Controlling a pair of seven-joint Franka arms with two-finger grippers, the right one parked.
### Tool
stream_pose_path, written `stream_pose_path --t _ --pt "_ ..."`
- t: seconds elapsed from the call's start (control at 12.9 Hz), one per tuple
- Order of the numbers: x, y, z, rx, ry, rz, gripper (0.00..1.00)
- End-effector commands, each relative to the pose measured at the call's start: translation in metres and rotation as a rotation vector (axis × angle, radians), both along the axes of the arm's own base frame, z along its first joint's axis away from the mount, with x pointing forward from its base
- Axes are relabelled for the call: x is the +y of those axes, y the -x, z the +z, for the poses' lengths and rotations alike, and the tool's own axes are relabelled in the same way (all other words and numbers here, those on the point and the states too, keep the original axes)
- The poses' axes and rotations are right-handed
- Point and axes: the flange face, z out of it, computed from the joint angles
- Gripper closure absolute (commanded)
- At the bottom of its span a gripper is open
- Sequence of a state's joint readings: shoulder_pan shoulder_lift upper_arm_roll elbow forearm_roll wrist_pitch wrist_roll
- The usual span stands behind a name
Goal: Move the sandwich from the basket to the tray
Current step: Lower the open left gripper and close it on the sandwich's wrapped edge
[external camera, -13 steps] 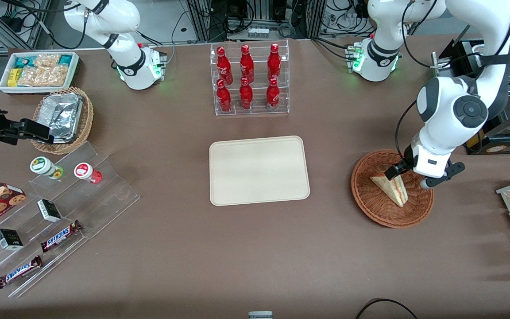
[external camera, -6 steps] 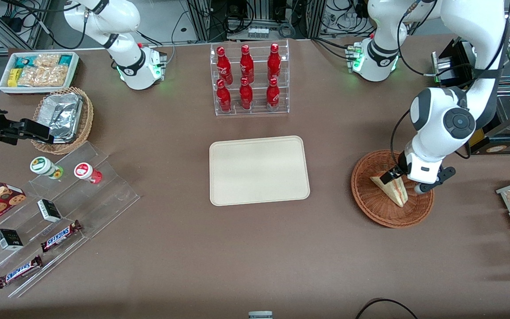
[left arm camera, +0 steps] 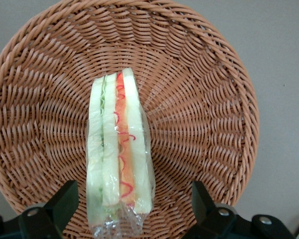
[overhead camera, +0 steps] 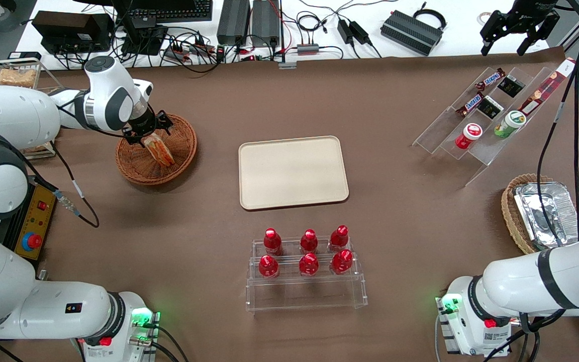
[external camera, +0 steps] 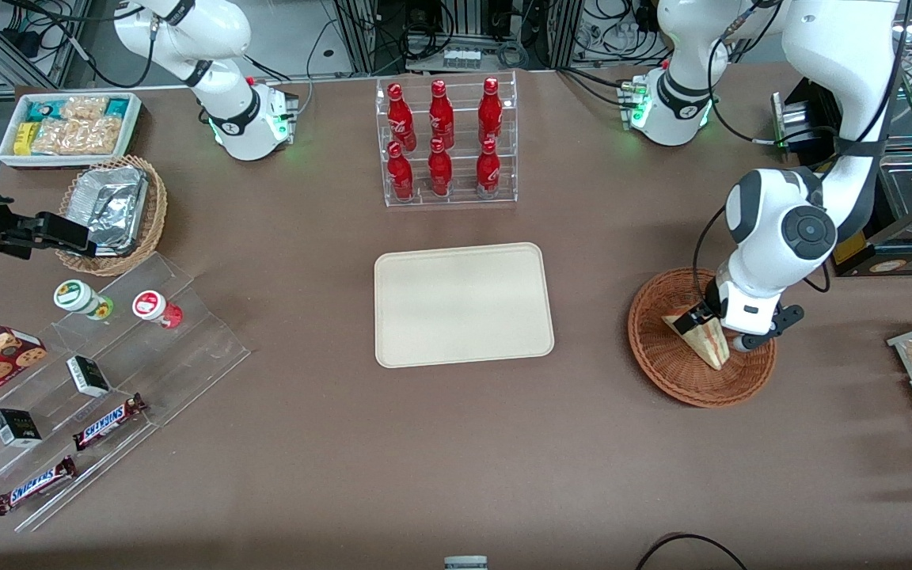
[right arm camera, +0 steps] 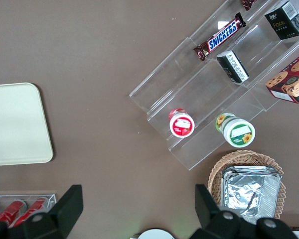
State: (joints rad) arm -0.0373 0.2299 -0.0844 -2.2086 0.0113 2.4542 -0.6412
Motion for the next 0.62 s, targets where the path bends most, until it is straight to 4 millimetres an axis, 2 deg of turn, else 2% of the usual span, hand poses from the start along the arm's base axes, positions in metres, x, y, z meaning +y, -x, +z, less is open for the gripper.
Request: stream_pose_path --t 0.0,0.31,0.39,0.47,0.54 --pt "-0.001 0.000 -0.004 -0.014 -0.006 0.015 0.00" --pt "0.003 -0.001 -0.012 -0.005 -0.007 0.024 0.03" --pt "0.005 -0.001 -0.013 -0.013 -0.005 0.026 0.12" --pt "0.005 -0.002 -0.015 -0.016 -0.004 0.026 0.37" --pt "0.005 -0.001 -0.017 -0.011 -0.005 0.026 0.68"
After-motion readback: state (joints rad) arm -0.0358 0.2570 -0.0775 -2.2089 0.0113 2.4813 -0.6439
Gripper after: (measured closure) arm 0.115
